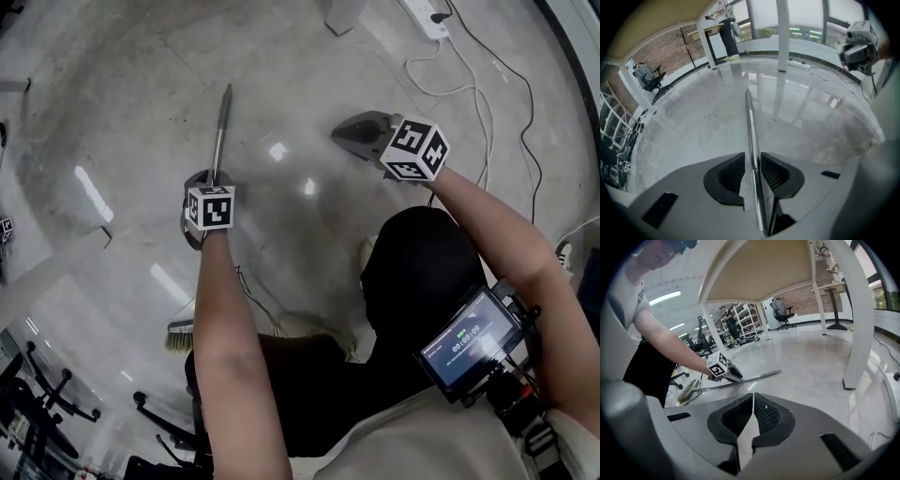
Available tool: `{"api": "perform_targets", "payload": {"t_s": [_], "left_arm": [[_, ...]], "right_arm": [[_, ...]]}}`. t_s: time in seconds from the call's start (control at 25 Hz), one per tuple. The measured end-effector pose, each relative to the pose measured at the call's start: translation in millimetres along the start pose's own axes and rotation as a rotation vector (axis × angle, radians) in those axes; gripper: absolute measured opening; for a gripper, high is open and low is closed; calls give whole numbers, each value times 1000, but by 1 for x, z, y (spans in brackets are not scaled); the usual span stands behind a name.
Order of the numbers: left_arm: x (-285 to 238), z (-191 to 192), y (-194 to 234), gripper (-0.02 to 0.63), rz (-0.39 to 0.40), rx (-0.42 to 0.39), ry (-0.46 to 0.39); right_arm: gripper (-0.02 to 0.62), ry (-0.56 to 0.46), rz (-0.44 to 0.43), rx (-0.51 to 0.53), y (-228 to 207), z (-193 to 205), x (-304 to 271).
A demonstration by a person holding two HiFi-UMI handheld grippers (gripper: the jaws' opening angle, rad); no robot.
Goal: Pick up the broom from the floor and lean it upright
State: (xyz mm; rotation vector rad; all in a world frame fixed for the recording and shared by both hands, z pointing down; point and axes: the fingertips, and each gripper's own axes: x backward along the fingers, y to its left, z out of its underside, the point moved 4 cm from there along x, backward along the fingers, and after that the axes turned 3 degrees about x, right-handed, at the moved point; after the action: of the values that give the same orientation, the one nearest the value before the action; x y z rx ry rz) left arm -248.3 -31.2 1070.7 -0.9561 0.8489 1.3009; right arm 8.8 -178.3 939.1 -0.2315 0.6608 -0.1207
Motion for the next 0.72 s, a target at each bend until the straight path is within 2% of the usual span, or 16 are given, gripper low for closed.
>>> {"api": "perform_targets", "payload": {"t_s": [0.2, 0.32, 0.48, 0.72], "left_arm": [[-14, 7, 0, 105, 53, 42, 68], [-18, 6, 1, 91, 92, 97, 82], [-15, 10, -6, 77, 101, 145, 111], [12, 2, -15, 77, 136, 74, 78]], "right_arm": [[23, 12, 16, 4, -3, 0, 13], [23, 9, 25, -13, -3, 3, 15], [23, 7, 17, -25, 5, 6, 12], [23, 1, -12, -18, 16, 1, -3]]}}
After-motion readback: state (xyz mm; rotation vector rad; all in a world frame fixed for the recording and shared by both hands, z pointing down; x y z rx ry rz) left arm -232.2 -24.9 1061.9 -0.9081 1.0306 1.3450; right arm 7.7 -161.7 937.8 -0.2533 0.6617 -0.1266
